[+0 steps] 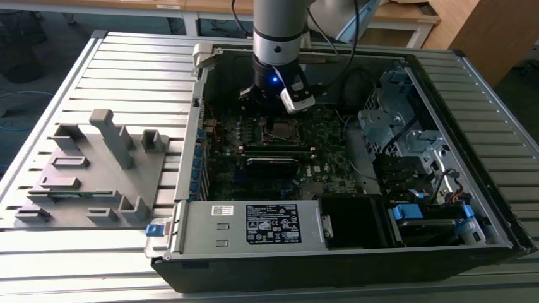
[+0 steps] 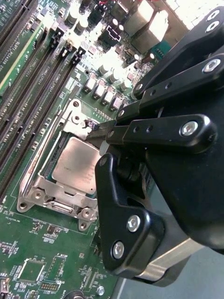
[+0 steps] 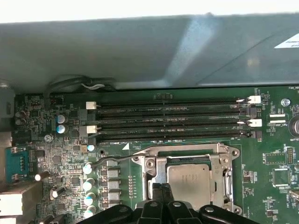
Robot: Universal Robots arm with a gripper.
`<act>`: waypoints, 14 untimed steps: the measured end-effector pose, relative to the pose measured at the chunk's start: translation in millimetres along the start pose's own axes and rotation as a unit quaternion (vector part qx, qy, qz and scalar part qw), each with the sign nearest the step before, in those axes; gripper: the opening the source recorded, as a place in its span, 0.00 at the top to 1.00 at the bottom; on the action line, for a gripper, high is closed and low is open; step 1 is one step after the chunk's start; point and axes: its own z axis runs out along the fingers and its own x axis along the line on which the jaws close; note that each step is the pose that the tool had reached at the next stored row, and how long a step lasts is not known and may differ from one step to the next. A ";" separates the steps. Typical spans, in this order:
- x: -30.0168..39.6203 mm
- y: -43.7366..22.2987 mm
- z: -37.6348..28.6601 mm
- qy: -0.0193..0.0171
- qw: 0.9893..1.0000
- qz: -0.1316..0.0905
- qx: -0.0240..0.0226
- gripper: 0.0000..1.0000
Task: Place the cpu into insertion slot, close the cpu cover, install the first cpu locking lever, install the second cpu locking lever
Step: 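Close the cpu cover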
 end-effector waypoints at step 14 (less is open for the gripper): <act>4.9 -0.6 8.2 0.000 1.000 0.000 0.000 0.90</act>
